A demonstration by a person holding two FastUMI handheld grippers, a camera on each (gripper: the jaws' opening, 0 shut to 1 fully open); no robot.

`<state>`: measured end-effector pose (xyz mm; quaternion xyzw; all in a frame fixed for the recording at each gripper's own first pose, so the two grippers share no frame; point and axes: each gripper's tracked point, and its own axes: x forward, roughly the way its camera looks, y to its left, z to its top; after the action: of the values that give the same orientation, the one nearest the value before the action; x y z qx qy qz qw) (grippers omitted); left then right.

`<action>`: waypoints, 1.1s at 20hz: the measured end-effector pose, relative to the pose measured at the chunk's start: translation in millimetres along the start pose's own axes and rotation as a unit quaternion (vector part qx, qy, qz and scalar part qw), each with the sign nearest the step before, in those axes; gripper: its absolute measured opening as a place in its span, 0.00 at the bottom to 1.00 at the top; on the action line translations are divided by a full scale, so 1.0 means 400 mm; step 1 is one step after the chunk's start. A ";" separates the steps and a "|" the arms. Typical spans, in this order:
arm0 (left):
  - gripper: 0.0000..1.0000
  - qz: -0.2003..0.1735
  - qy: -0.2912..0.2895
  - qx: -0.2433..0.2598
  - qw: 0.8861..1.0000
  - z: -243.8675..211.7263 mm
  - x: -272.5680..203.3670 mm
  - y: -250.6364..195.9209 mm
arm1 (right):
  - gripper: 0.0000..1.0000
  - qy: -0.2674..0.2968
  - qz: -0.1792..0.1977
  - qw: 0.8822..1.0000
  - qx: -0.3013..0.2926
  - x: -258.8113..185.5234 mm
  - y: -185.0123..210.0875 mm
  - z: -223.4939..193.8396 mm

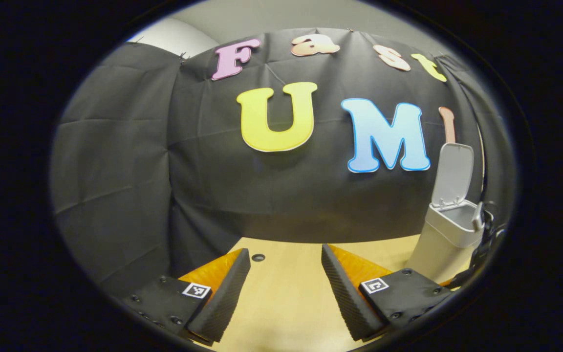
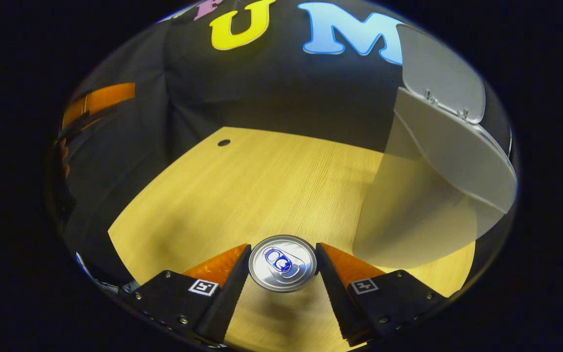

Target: Press the lid of the desktop garbage bin to open it, pick up the crumpled paper on the desktop and throw it into the bin, then pick up the pop can on the desktop and drop it into the bin, and finally close the garbage bin lid.

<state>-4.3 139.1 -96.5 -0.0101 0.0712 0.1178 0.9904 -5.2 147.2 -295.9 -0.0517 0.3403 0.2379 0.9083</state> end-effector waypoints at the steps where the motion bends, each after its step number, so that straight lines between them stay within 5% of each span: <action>1: 1.00 -0.002 0.001 0.000 1.000 0.001 0.002 -0.004 | 0.83 -0.017 -0.003 1.000 0.000 -0.028 -0.005 0.042; 6: 1.00 -0.010 0.002 0.001 1.000 0.001 0.008 -0.017 | 0.83 -0.101 -0.012 0.995 0.005 -0.124 -0.020 0.239; 7: 0.90 -0.012 0.002 0.001 1.000 0.002 0.010 -0.022 | 0.83 -0.115 -0.016 0.993 0.003 -0.137 -0.019 0.267; 8: 1.00 -0.014 0.002 0.002 1.000 0.003 0.011 -0.026 | 0.83 -0.129 -0.019 0.991 -0.001 -0.151 -0.021 0.296; 11: 1.00 -0.019 0.004 0.002 1.000 0.002 0.017 -0.035 | 0.82 -0.177 -0.033 0.984 -0.013 -0.208 -0.035 0.389; 17: 1.00 -0.022 0.008 -0.001 1.000 -0.005 0.022 -0.046 | 0.82 -0.270 -0.112 0.956 -0.015 -0.324 -0.171 0.537; 22: 1.00 -0.020 0.010 0.000 1.000 -0.007 0.024 -0.047 | 0.82 -0.282 -0.174 0.944 0.009 -0.363 -0.326 0.545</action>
<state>9.1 123.1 -100.6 -0.0125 0.0810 0.0979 0.9918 90.0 30.5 -45.1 -0.0329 0.0585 0.0774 0.9947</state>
